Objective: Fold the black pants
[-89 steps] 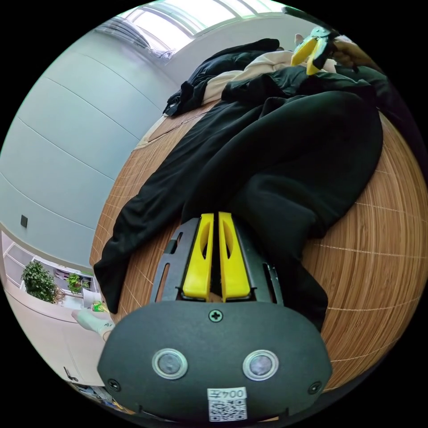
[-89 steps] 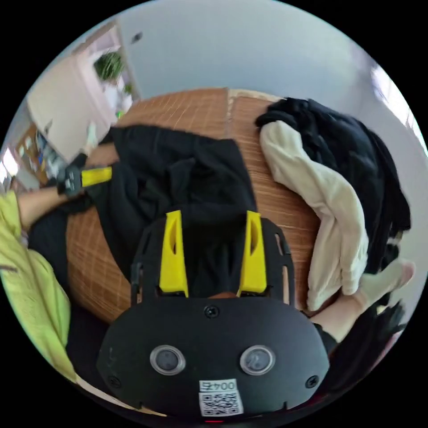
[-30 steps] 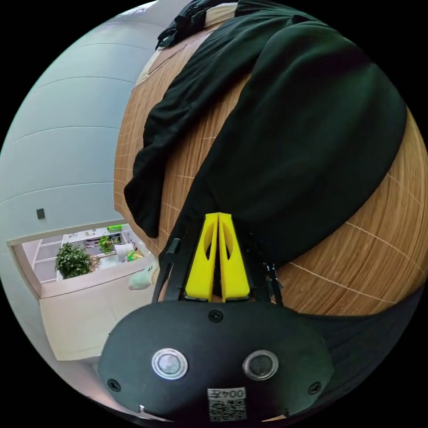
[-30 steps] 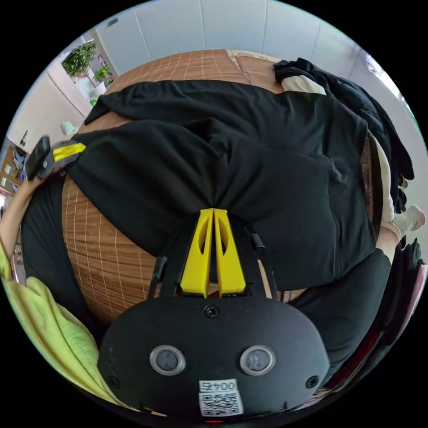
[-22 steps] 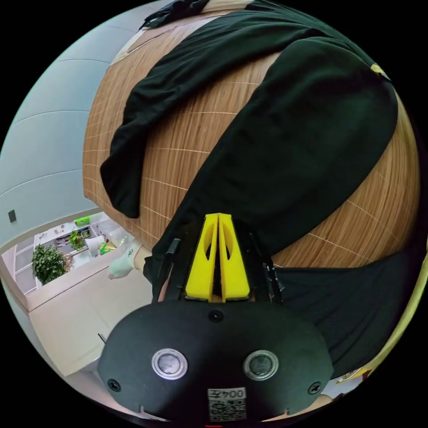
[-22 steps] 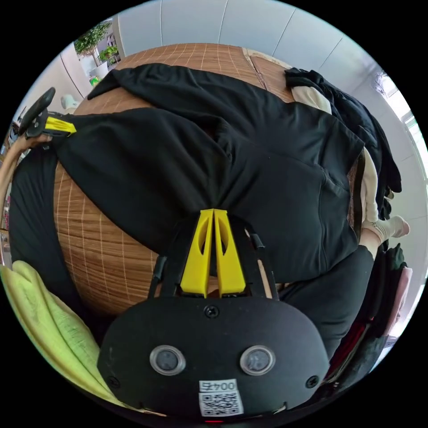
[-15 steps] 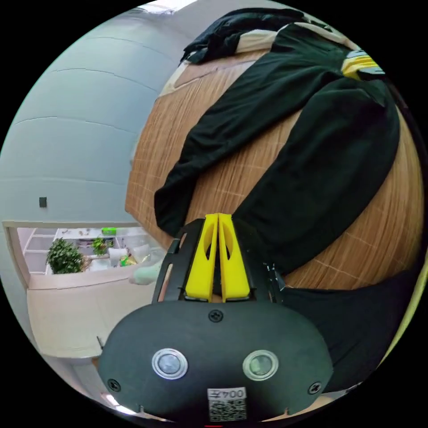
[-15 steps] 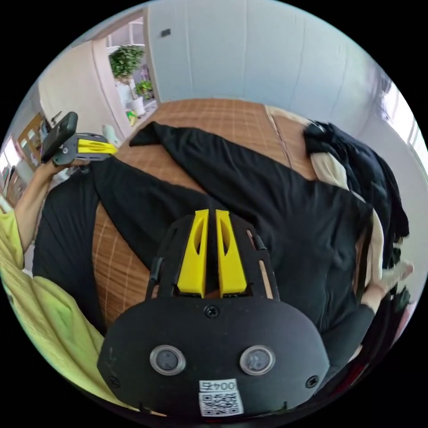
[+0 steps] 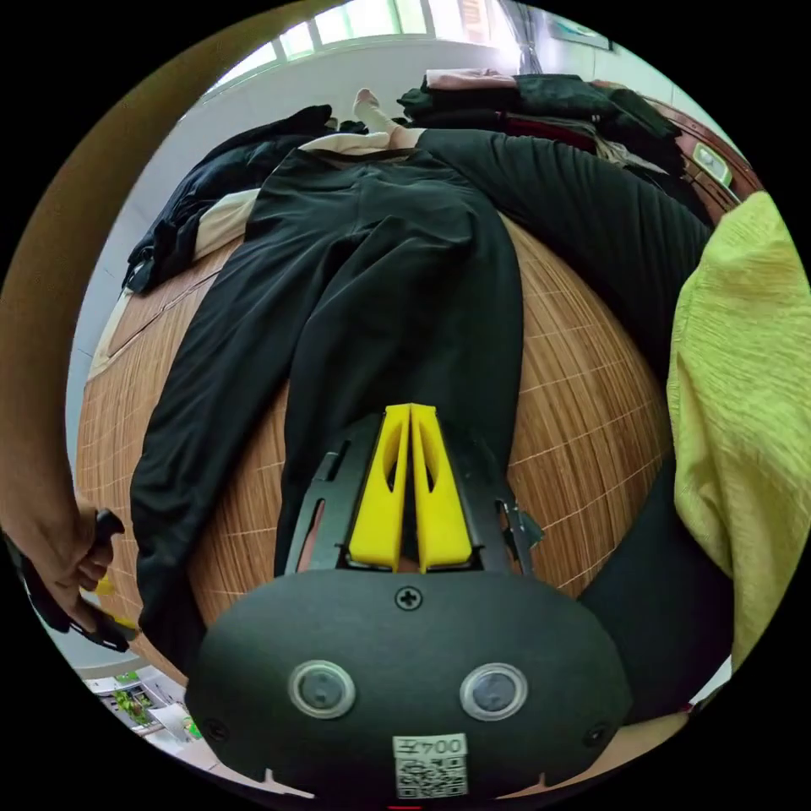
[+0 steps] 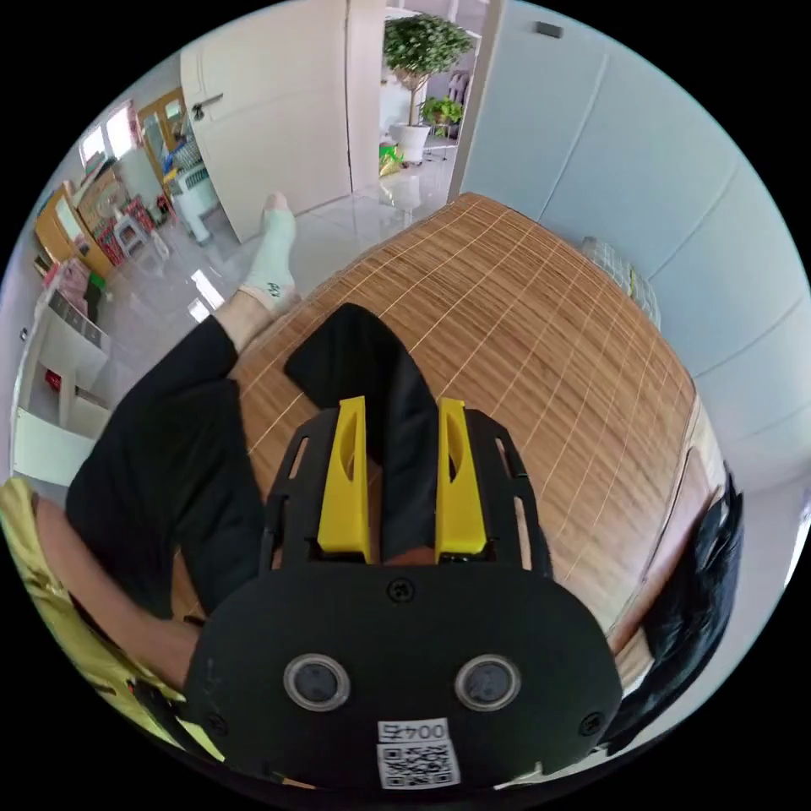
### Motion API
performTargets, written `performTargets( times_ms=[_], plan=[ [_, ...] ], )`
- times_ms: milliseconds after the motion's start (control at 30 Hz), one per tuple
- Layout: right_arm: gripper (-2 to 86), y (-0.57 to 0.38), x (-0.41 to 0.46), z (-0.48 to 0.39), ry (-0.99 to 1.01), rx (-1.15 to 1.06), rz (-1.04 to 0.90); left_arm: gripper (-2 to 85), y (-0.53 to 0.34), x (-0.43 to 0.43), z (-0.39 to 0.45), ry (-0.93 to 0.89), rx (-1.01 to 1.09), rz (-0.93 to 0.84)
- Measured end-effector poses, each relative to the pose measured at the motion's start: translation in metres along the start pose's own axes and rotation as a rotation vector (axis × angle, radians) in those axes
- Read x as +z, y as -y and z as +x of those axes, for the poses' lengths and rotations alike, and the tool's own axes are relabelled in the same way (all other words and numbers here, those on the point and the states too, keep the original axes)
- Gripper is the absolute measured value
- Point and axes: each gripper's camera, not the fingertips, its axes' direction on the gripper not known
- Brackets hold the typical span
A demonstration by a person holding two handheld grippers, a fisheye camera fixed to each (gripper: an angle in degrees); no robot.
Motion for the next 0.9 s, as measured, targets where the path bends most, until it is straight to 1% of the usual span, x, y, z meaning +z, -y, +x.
performTargets(
  times_ms=[67,100,167,200,300,367,400,467,500,567,633,700,767,900],
  plan=[
    [7.8,0.048,0.028,-0.005,-0.083,-0.049,-0.084,0.1,-0.005,0.003,-0.007,0.003,-0.02,-0.015],
    [6.9,0.057,0.036,-0.005,-0.09,-0.051,-0.118,0.2,-0.007,0.005,-0.009,0.008,-0.02,-0.029],
    [3.9,0.081,0.052,-0.003,-0.04,-0.068,-0.227,0.2,-0.01,0.006,-0.01,0.017,-0.015,-0.045],
    [3.8,0.084,0.048,-0.001,-0.035,-0.065,-0.217,0.2,-0.01,0.006,-0.009,0.024,-0.013,-0.052],
    [3.5,0.086,-0.004,-0.005,0.009,-0.038,-0.086,0.3,-0.009,0.003,-0.006,0.058,0.004,-0.065],
    [4.0,0.066,-0.053,-0.041,-0.022,-0.12,0.005,0.3,-0.009,0.001,-0.003,0.078,0.018,-0.079],
    [4.2,0.059,-0.06,-0.053,-0.014,-0.143,0.003,0.4,-0.009,0.0,0.0,0.089,0.026,-0.088],
    [6.4,0.025,-0.065,-0.105,0.076,-0.273,-0.09,0.4,-0.008,0.0,0.004,0.098,0.036,-0.103],
    [7.0,0.017,-0.064,-0.116,0.092,-0.309,-0.118,0.4,-0.008,0.001,0.007,0.113,0.046,-0.114],
    [8.3,-0.003,-0.066,-0.137,0.045,-0.381,-0.14,0.5,-0.007,0.001,0.013,0.151,0.066,-0.129],
    [8.2,0.002,-0.069,-0.125,-0.005,-0.333,-0.116,0.5,-0.006,0.0,0.014,0.153,0.061,-0.132],
    [8.1,0.017,-0.069,-0.097,0.019,-0.241,-0.108,0.6,-0.009,-0.003,0.012,0.138,0.048,-0.125],
    [9.0,0.042,-0.052,-0.068,0.035,-0.188,-0.157,0.6,-0.011,-0.004,0.009,0.125,0.045,-0.119],
    [12.0,0.075,-0.012,-0.059,0.008,-0.251,-0.261,0.5,-0.016,-0.008,0.005,0.099,0.043,-0.108]
  ],
)
